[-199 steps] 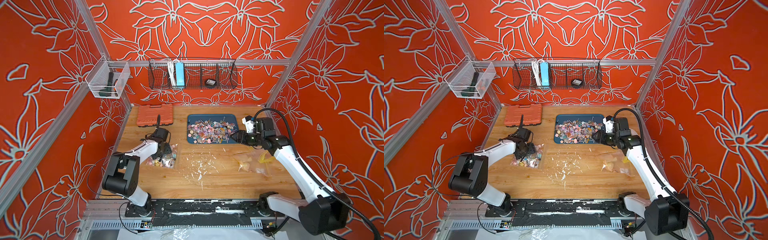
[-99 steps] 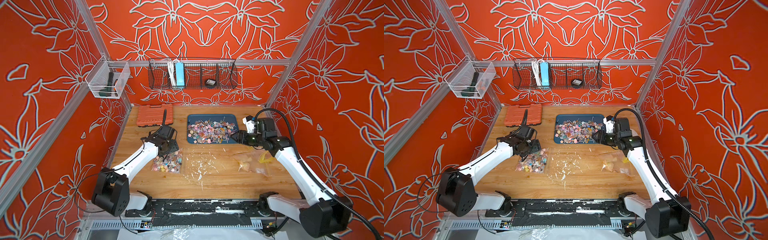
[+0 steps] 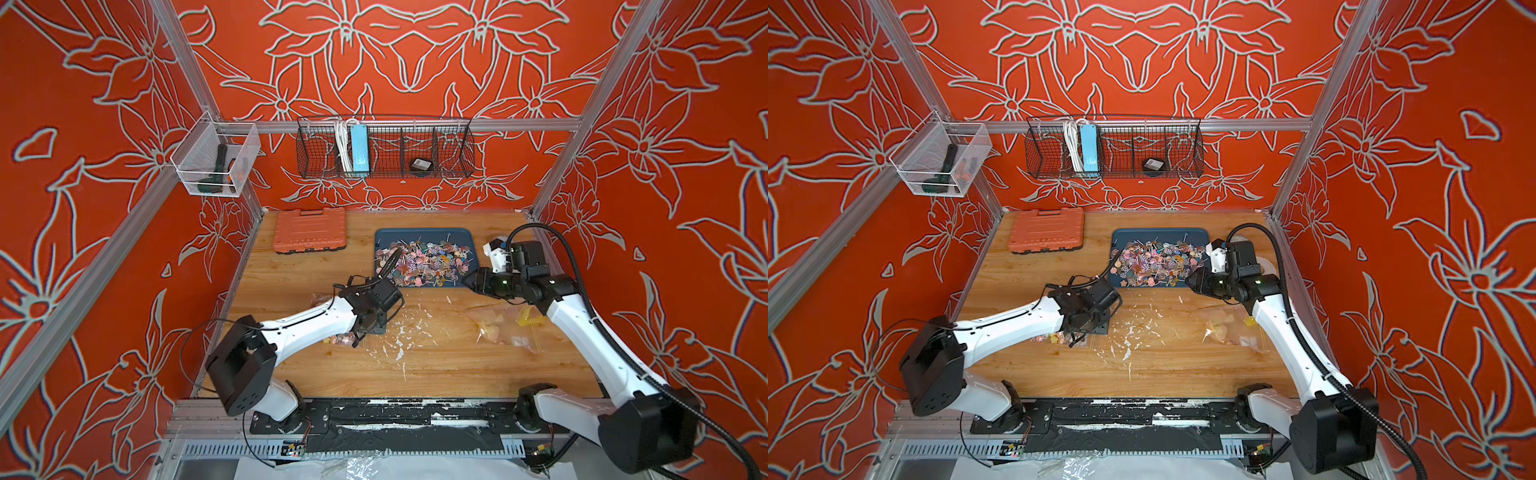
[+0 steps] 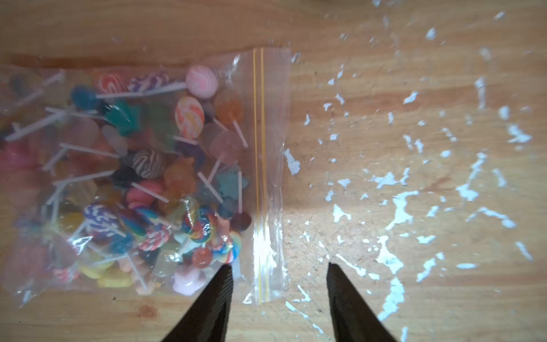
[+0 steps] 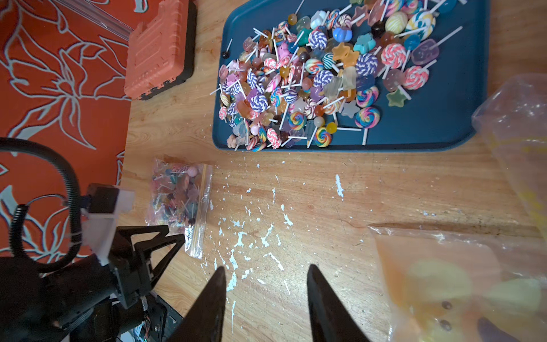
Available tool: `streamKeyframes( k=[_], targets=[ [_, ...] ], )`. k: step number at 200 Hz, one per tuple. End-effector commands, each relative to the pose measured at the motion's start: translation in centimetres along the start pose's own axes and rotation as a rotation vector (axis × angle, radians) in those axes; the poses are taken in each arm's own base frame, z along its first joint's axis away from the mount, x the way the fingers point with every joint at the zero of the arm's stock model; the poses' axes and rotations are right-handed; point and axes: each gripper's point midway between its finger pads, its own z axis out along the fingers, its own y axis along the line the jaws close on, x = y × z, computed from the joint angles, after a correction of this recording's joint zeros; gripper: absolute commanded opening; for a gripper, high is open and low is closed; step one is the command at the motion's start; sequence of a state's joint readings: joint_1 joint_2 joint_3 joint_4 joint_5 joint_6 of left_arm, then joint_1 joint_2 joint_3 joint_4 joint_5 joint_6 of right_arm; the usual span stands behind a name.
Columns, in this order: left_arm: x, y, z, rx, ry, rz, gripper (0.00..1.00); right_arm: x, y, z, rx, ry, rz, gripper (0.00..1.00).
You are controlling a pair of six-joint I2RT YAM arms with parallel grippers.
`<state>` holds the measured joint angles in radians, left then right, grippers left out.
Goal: Pour candies out of the ziploc bag
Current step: Move the ziploc bag to the center of the board.
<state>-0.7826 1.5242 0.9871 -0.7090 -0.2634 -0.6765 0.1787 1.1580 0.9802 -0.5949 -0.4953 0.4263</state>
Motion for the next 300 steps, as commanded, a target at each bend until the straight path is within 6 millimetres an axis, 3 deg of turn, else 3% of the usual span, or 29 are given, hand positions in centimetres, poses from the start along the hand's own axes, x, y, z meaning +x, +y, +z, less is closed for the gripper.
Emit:
streamKeyframes(
  k=[1, 90, 159, 234, 300],
  targets=[
    [-0.2, 1.1, 1.0, -0.090, -0.017, -0.011, 0.51, 0.8, -0.6, 0.7, 0.023, 0.038, 0.000, 0.44],
    [0.5, -0.3, 3.7, -0.092, 0.063, 0.008, 0.41, 1.1, -1.0, 1.4, 0.023, 0.063, 0.002, 0.43],
    [-0.6, -0.3, 4.0, -0.141, 0.053, 0.010, 0.28, 1.3, -0.9, 1.5, 0.016, 0.068, -0.001, 0.43],
    [-0.4, 1.1, 3.4, -0.205, 0.050, 0.011, 0.27, 1.2, -0.8, 1.6, 0.005, 0.068, -0.002, 0.43],
    [0.1, 0.3, 4.5, -0.172, 0.072, 0.013, 0.28, 1.2, -0.7, 1.6, 0.002, 0.067, -0.004, 0.43]
  ],
)
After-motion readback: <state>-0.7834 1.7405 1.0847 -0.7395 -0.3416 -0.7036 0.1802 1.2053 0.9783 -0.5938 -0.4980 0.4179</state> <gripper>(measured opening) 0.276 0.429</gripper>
